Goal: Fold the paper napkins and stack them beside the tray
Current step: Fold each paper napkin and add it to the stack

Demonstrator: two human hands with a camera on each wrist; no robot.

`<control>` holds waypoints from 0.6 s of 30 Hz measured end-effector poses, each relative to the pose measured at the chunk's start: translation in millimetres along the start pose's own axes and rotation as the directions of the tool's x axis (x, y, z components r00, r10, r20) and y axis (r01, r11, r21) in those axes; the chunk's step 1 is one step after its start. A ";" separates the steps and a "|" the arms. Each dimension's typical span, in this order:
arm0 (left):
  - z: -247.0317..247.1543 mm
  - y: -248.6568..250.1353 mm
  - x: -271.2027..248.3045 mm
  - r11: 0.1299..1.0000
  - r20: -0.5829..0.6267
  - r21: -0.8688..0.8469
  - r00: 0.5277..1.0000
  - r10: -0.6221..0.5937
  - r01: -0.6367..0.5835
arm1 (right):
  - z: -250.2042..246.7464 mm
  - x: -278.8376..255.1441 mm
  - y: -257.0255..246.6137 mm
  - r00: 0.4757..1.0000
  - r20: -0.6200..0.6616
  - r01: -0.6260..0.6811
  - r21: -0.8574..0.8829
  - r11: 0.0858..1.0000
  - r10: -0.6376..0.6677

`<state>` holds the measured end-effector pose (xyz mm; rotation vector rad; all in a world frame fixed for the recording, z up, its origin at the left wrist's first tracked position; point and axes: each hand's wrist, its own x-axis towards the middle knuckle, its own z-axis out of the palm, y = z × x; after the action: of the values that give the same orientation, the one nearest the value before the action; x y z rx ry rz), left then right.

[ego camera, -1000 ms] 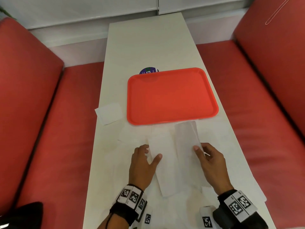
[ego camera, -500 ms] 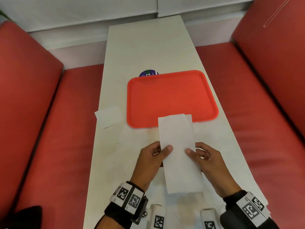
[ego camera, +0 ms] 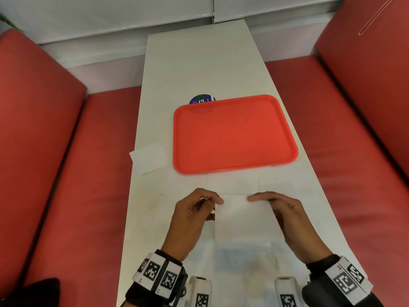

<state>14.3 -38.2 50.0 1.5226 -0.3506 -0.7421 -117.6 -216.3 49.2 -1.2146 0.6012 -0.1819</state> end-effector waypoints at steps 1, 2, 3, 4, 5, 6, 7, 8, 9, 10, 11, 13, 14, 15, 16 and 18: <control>0.0 0.2 -0.6 1.000 -0.003 0.008 1.000 0.009 -0.009 | 1.4 0.9 -0.5 1.000 0.007 -0.003 0.017 1.000 0.003; -0.1 0.4 -1.0 1.000 -0.008 0.007 1.000 0.020 -0.020 | 3.5 1.5 -0.9 1.000 0.004 -0.002 0.028 1.000 0.002; 0.2 0.8 -1.0 1.000 -0.010 0.007 1.000 0.019 -0.019 | 5.9 2.2 -0.8 1.000 -0.010 0.010 0.016 1.000 -0.010; 0.3 0.8 -0.7 1.000 -0.016 -0.012 1.000 0.013 -0.013 | 8.1 2.8 -0.1 0.999 -0.036 0.040 -0.031 0.999 -0.041; 0.0 -0.3 -0.3 0.999 -0.023 -0.041 1.000 -0.001 0.000 | 10.3 2.5 0.0 0.995 -0.063 0.074 -0.095 0.993 -0.080; 0.2 -0.3 -0.4 0.997 -0.026 -0.077 0.999 -0.025 0.023 | 13.1 3.0 0.3 0.991 -0.078 0.098 -0.146 0.984 -0.110; 0.4 -1.6 -0.1 0.994 -0.031 -0.094 0.998 -0.057 0.054 | 16.3 3.4 1.5 0.988 -0.087 0.111 -0.164 0.980 -0.127; 1.2 -3.2 0.4 0.990 -0.030 -0.101 0.994 -0.101 0.097 | 19.5 3.6 2.7 0.985 -0.100 0.121 -0.156 0.980 -0.138; 2.8 -5.2 0.1 0.987 -0.024 -0.085 0.991 -0.135 0.133 | 21.9 3.8 4.8 0.983 -0.116 0.125 -0.134 0.983 -0.141; 4.8 -6.1 -0.8 0.986 -0.017 -0.060 0.987 -0.160 0.158 | 24.6 4.0 6.9 0.981 -0.132 0.128 -0.115 0.985 -0.143; 6.5 -6.7 -2.1 0.986 -0.013 -0.028 0.986 -0.166 0.166 | 27.9 4.2 8.3 0.979 -0.144 0.131 -0.110 0.985 -0.146; 8.9 -7.7 -2.3 0.984 -0.037 0.003 0.984 -0.176 0.176 | 33.4 3.5 11.0 0.976 -0.145 0.144 -0.134 0.980 -0.164; 9.0 -8.8 -1.7 0.985 -0.050 -0.001 0.984 -0.173 0.173 | 35.4 3.1 12.8 0.975 -0.142 0.149 -0.147 0.978 -0.170; 9.0 -11.0 -0.7 0.986 -0.063 -0.001 0.984 -0.169 0.170 | 37.2 2.4 14.4 0.975 -0.140 0.148 -0.159 0.976 -0.171; 9.7 -12.0 -0.2 0.985 -0.074 -0.008 0.983 -0.171 0.171 | 39.5 1.9 16.2 0.976 -0.137 0.144 -0.172 0.975 -0.168; 14.2 -11.7 -2.1 0.983 -0.084 -0.027 0.980 -0.182 0.180 | 43.8 0.2 20.7 0.973 -0.132 0.156 -0.222 0.963 -0.188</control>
<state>1.1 -46.5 39.9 1.5769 -0.1409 -0.8169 -98.1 -172.9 39.6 -1.4692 0.6591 -0.3679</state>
